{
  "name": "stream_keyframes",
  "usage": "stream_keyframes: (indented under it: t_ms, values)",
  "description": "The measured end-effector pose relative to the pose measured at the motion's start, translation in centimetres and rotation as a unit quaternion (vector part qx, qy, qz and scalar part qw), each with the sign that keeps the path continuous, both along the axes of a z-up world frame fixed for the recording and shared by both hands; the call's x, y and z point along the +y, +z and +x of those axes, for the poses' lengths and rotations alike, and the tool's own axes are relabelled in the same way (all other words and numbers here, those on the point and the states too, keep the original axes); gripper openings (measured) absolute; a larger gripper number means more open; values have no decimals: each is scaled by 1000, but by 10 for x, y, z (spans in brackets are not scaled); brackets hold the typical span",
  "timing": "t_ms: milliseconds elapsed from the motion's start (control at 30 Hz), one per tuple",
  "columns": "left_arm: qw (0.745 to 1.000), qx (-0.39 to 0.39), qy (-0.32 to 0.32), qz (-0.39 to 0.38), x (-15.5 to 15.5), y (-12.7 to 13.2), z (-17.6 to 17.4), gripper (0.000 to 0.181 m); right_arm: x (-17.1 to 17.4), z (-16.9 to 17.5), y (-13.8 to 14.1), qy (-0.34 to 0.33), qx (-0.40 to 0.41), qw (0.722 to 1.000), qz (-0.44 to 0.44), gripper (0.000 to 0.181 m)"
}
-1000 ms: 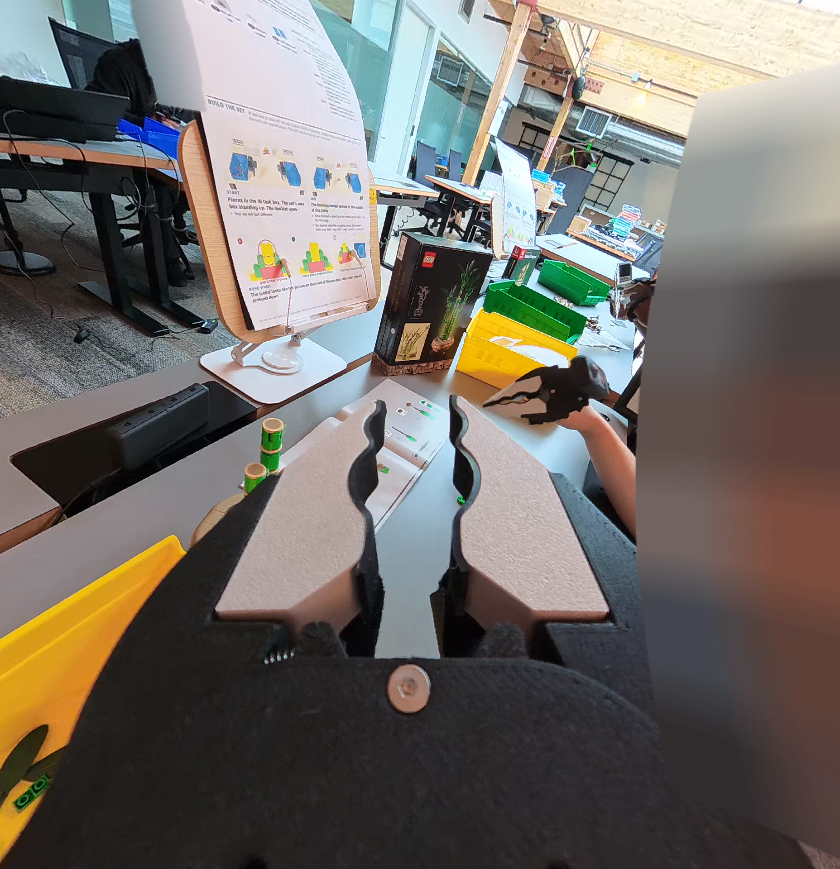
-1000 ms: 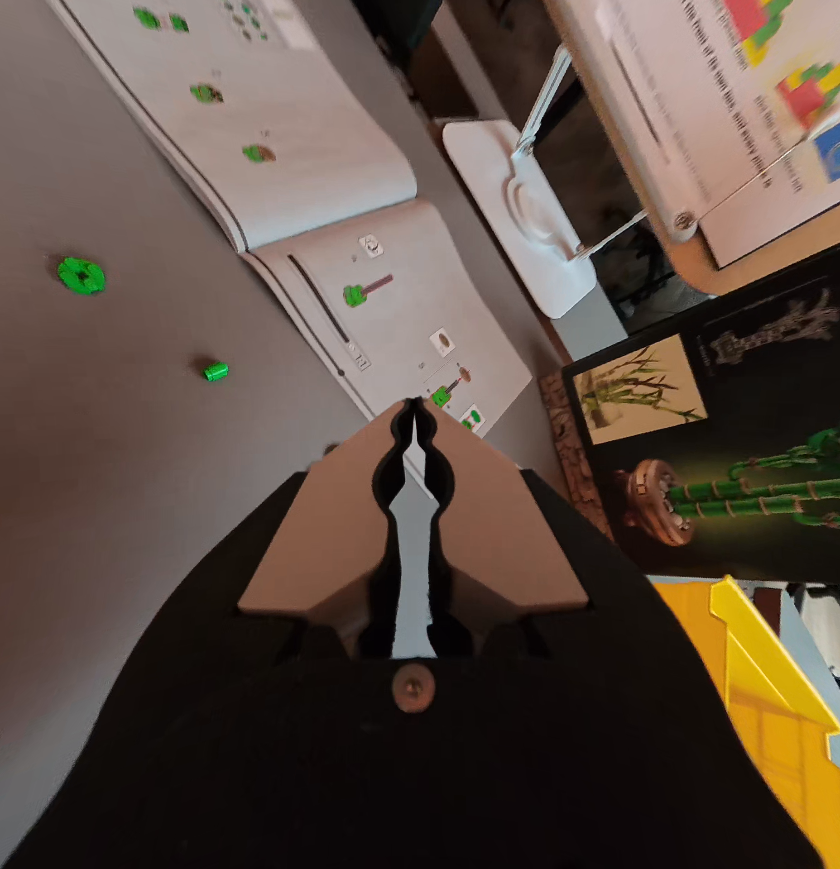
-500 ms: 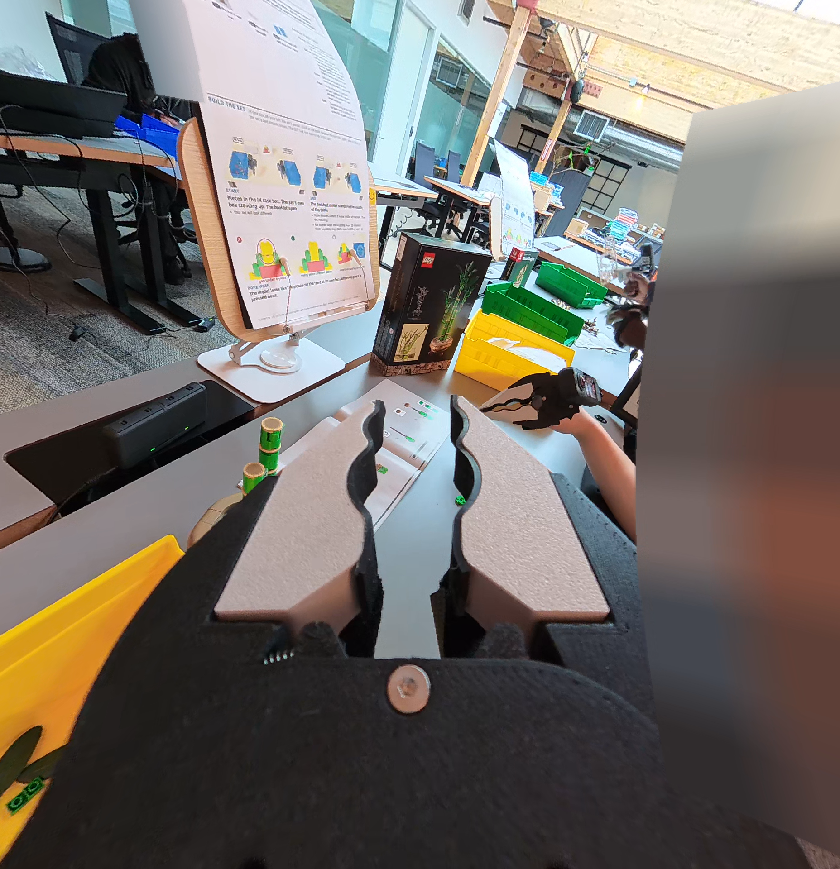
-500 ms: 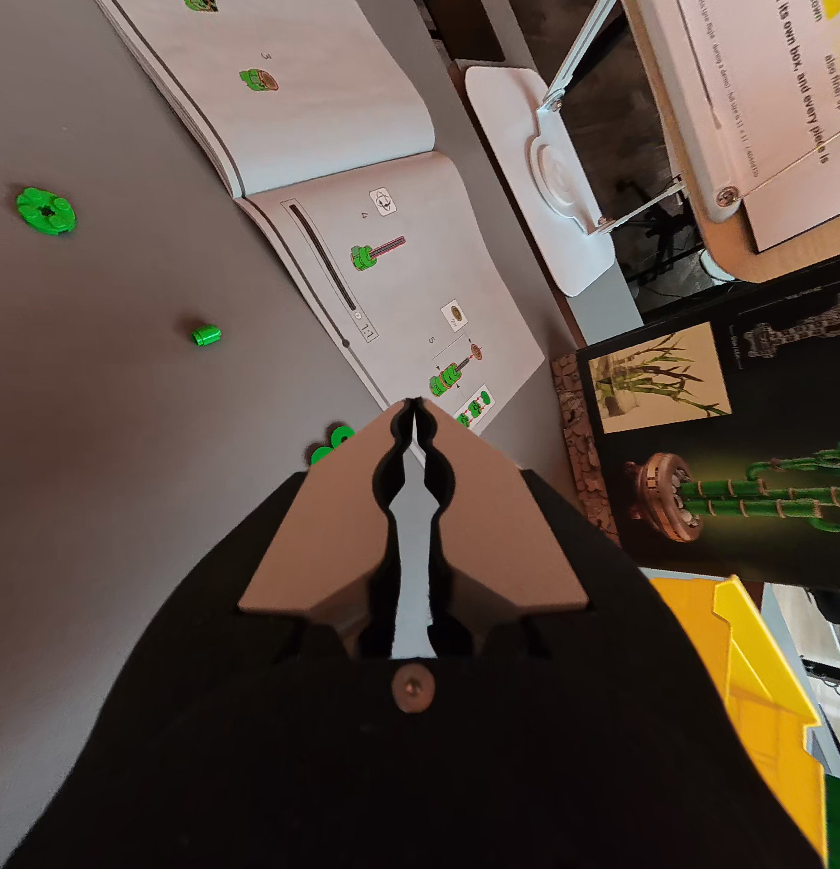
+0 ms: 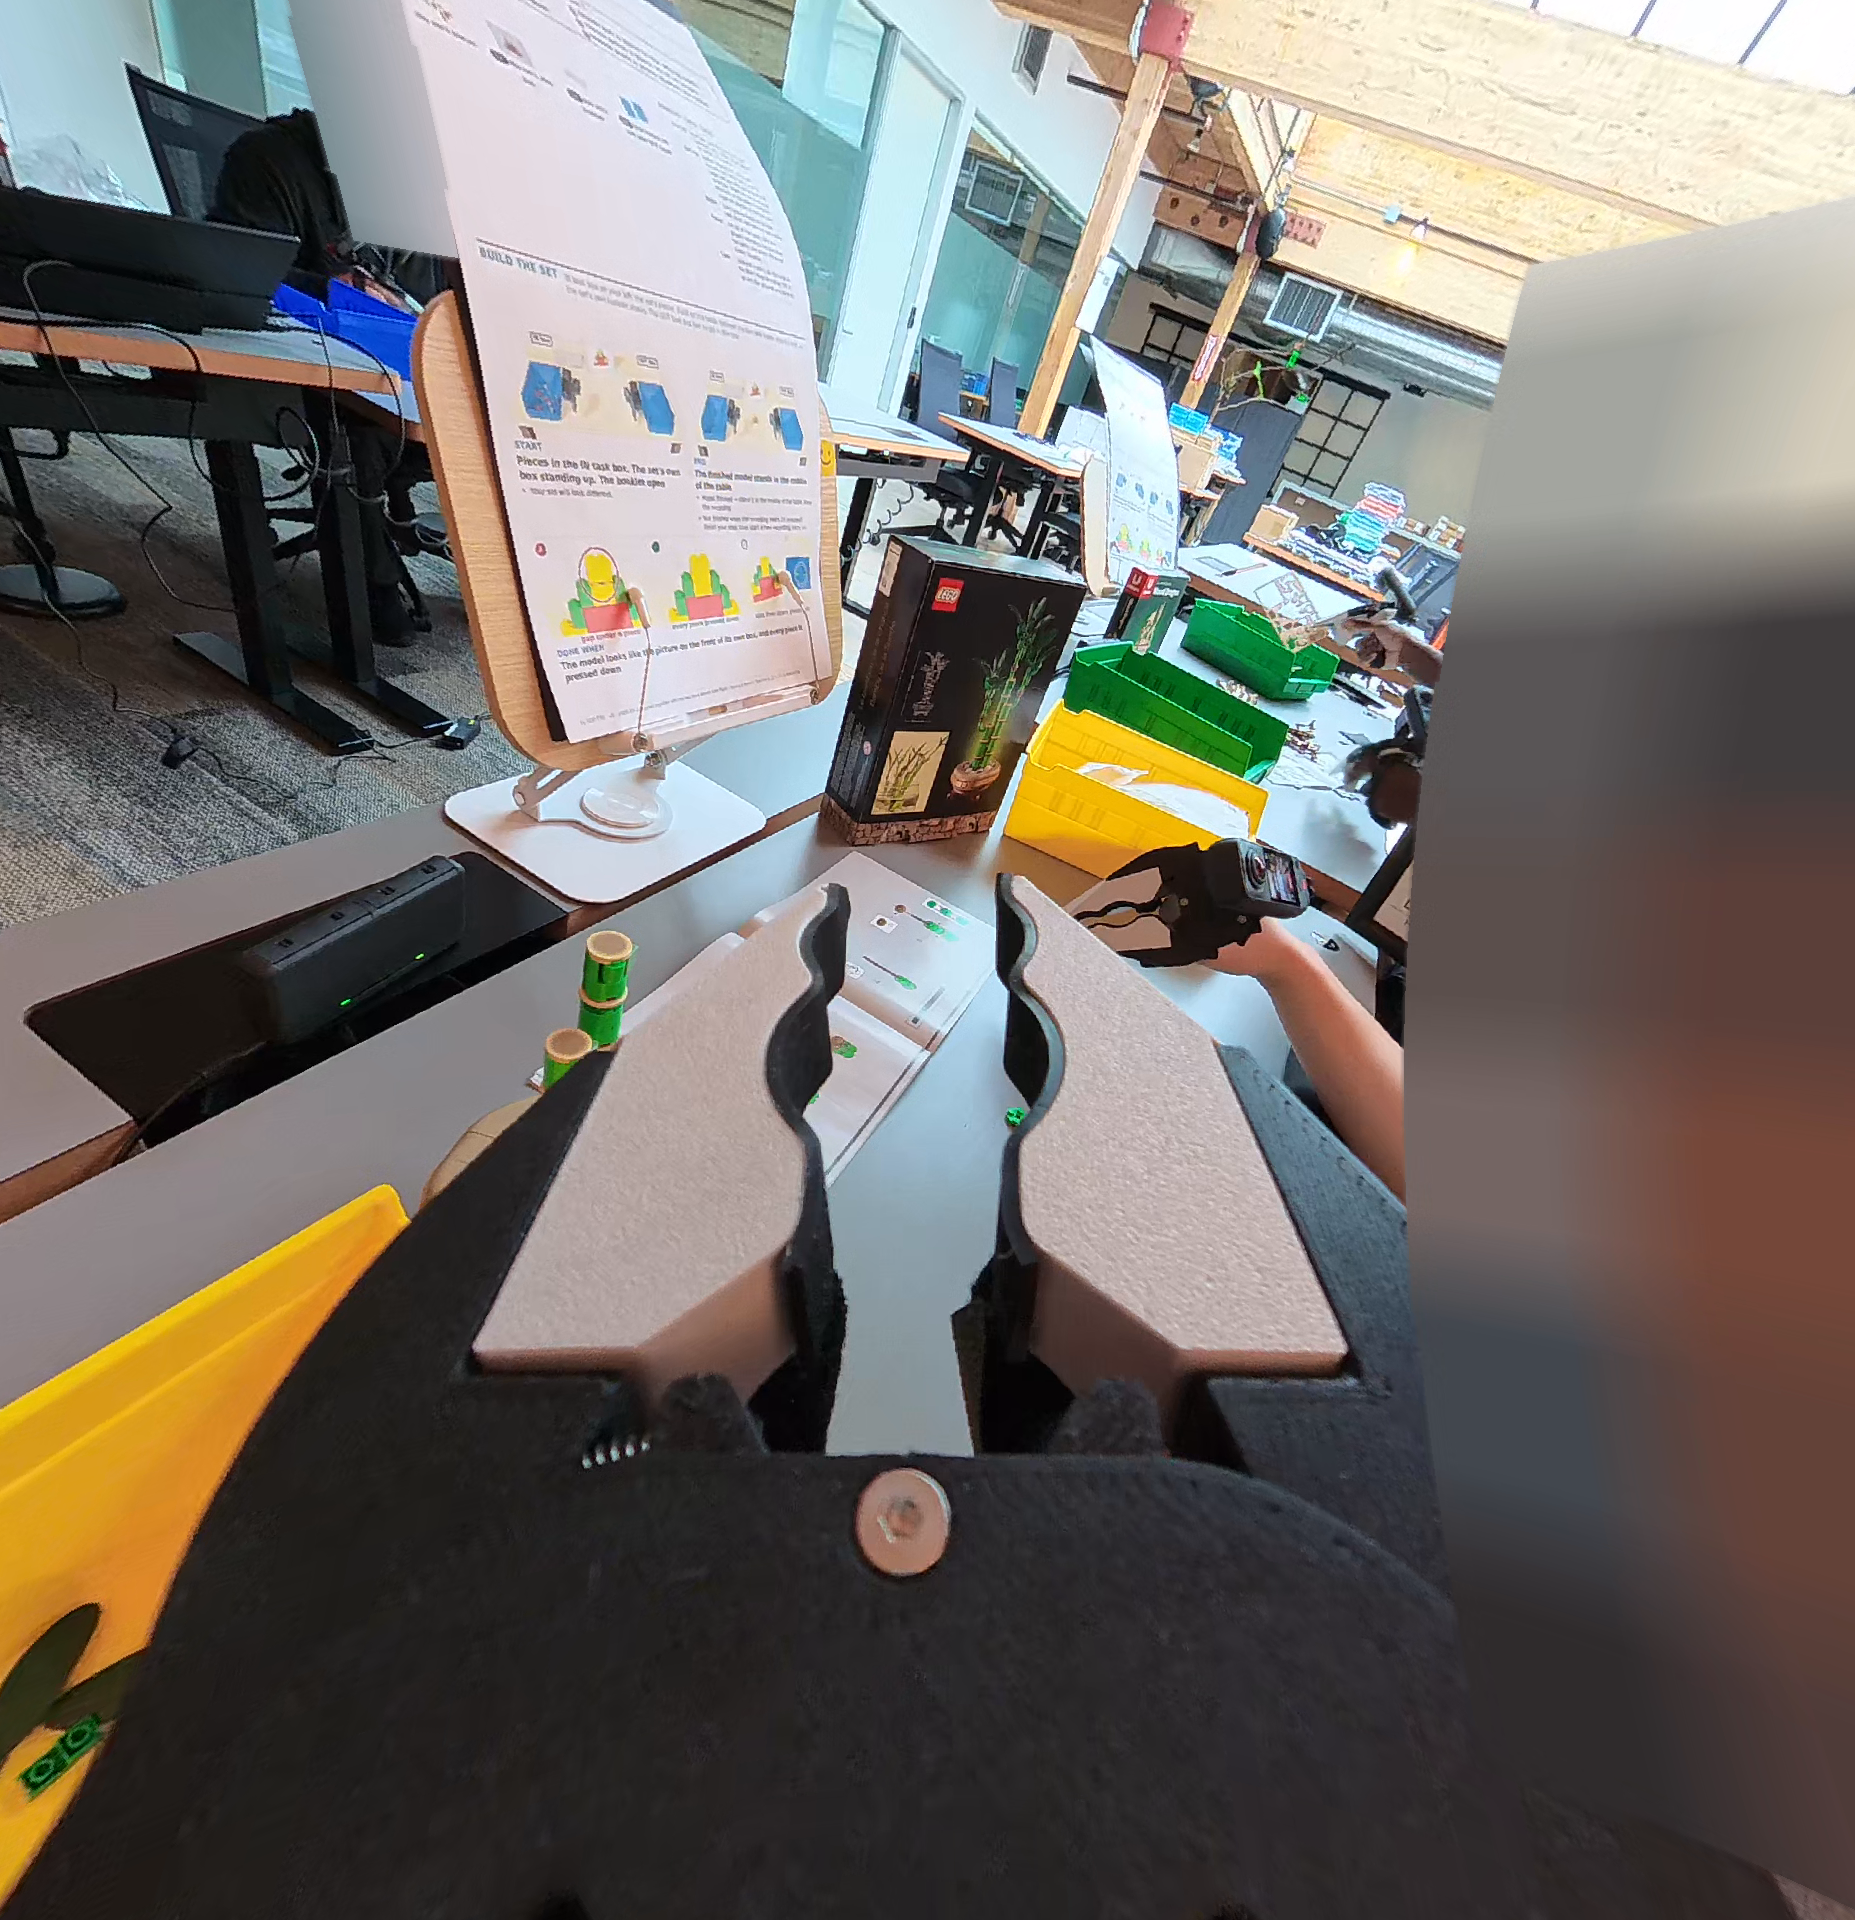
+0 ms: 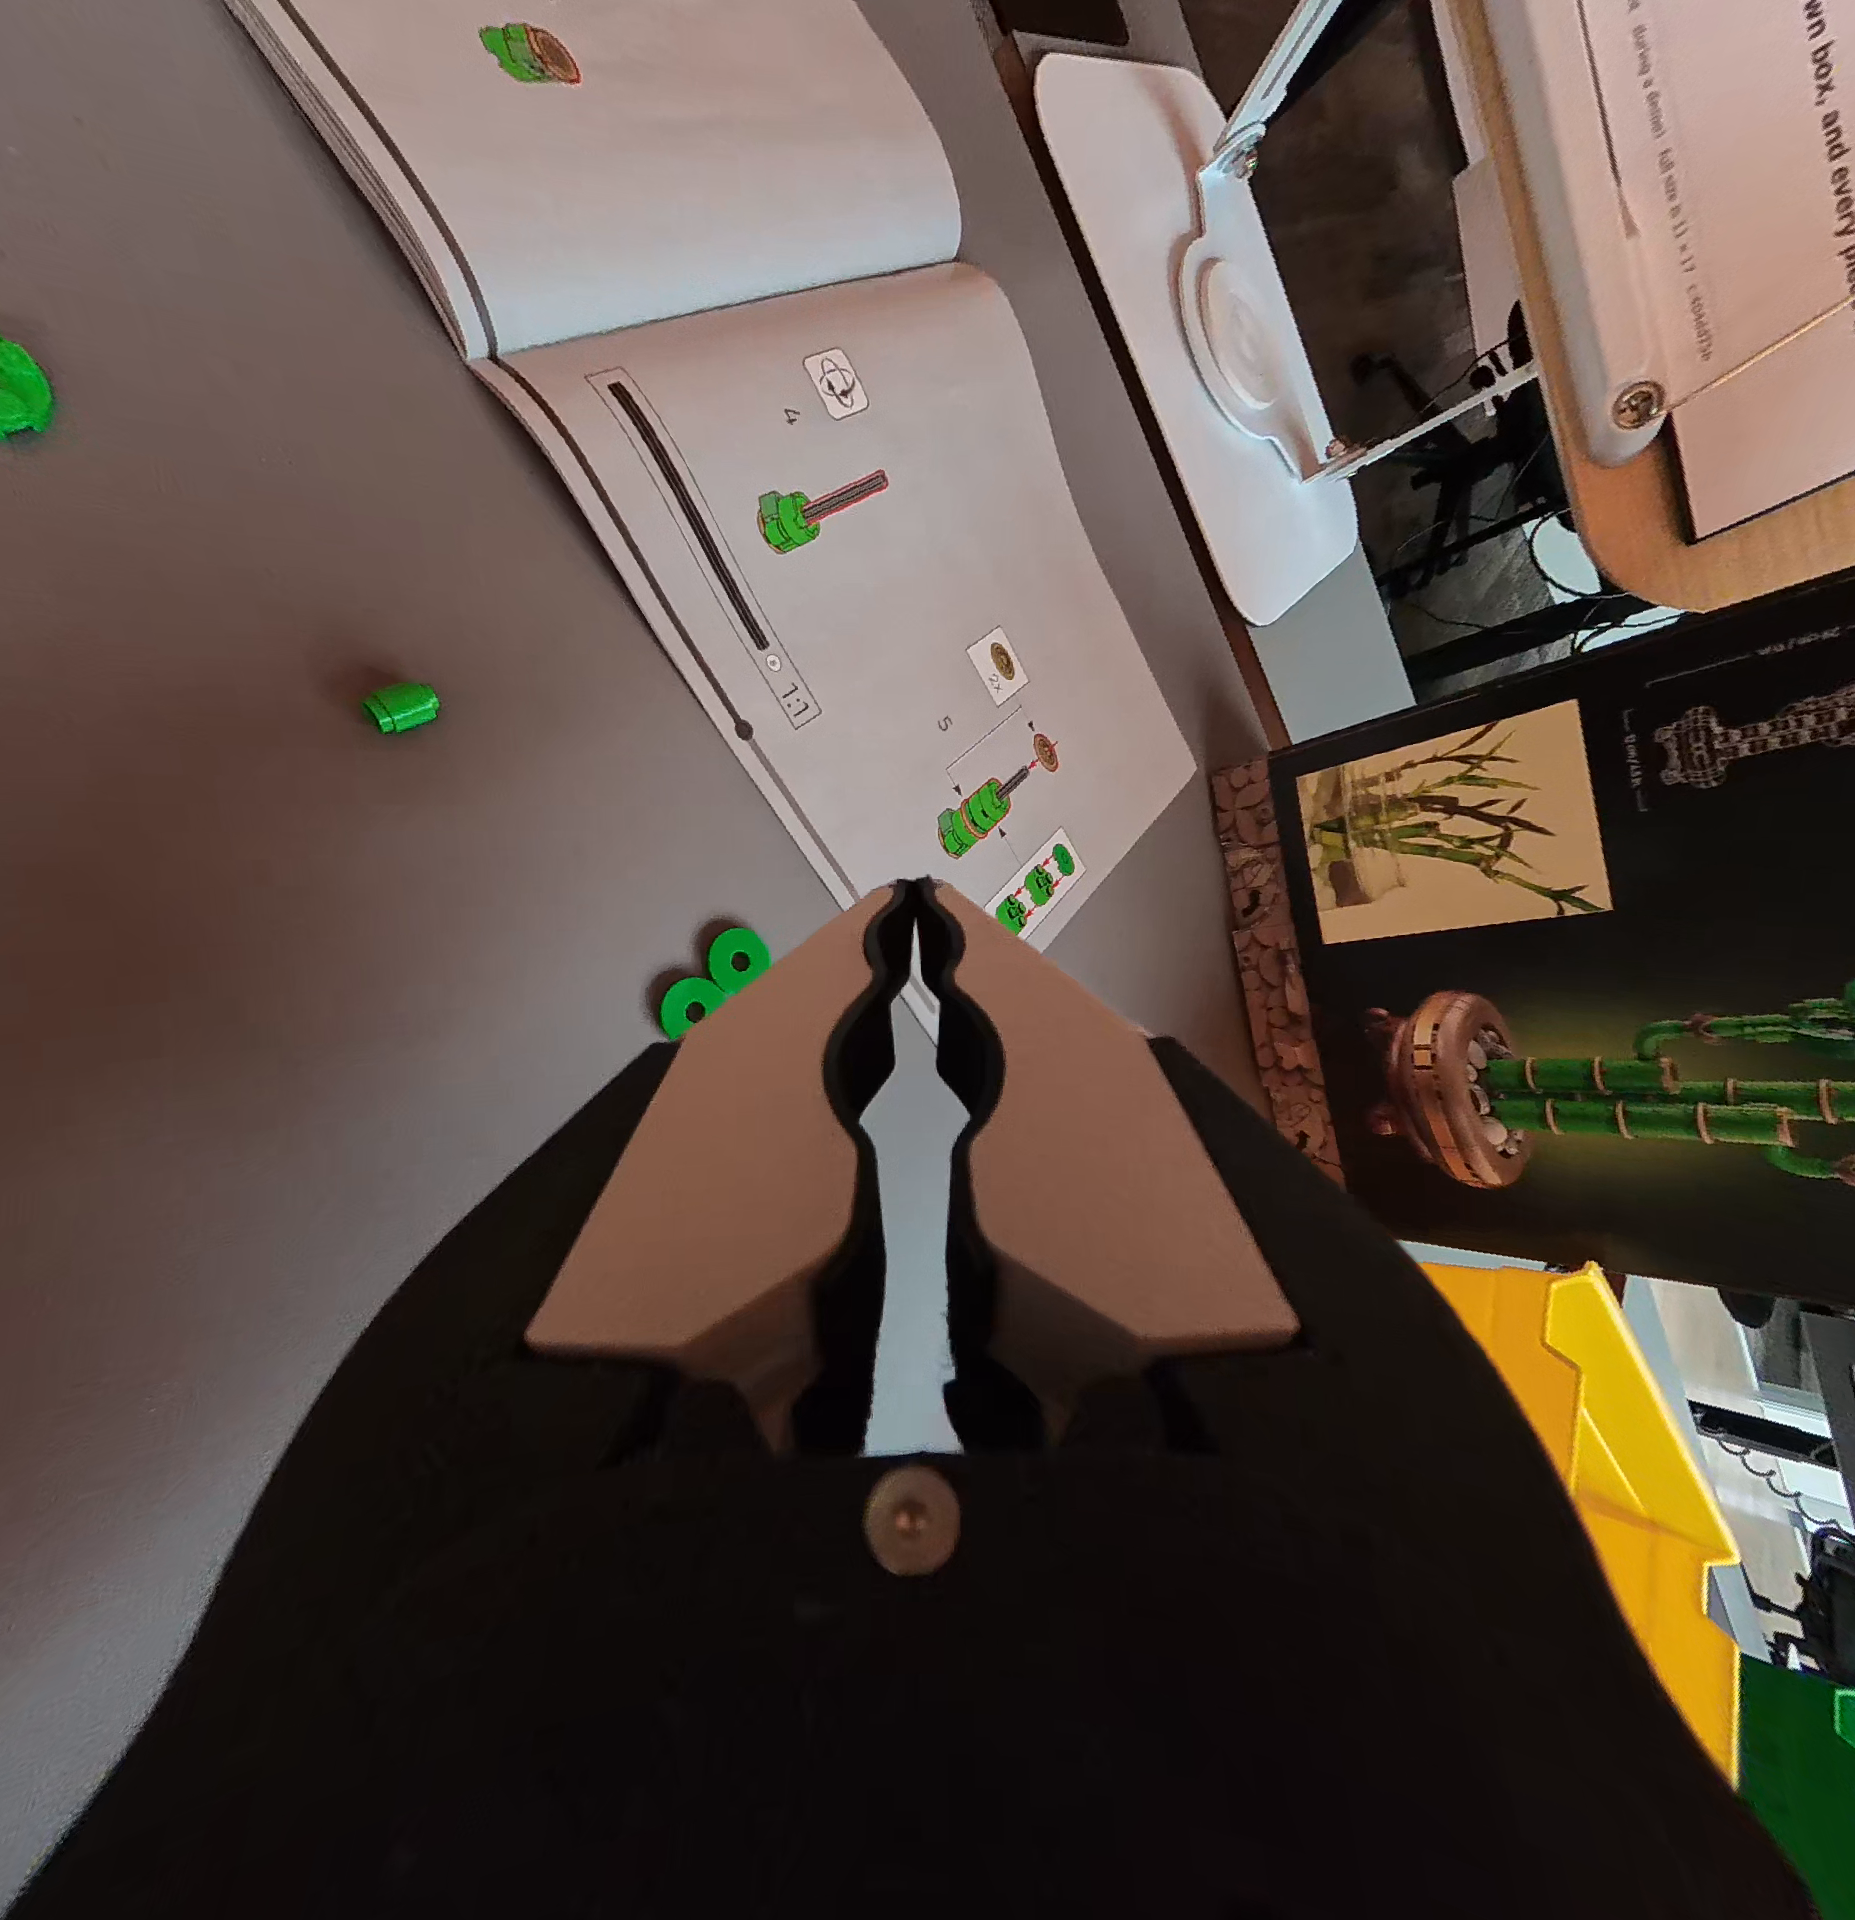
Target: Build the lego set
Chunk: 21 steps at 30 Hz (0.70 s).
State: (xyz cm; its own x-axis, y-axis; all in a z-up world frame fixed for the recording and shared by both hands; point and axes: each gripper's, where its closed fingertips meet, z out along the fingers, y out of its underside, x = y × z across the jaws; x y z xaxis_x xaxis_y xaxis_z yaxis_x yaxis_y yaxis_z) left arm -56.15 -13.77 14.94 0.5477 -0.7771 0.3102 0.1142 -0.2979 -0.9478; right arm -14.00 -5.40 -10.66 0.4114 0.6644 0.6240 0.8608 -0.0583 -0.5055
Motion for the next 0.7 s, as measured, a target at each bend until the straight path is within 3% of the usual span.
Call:
stream_keyframes:
  t_ms: [33,433,600,700]
  values:
    - [1000,0,1,1,0,0,0,27,0,0,1,-2,-1,1000,3,0]
    - [1000,6,2,1,0,-1,1,27,-5,-7,67,9,71,989,127,0]
    - [1000,8,1,1,0,-2,2,27,-2,-2,51,0,50,994,97,0]
    - [1000,11,0,-2,1,-3,3,28,-1,4,17,-21,27,999,11,0]
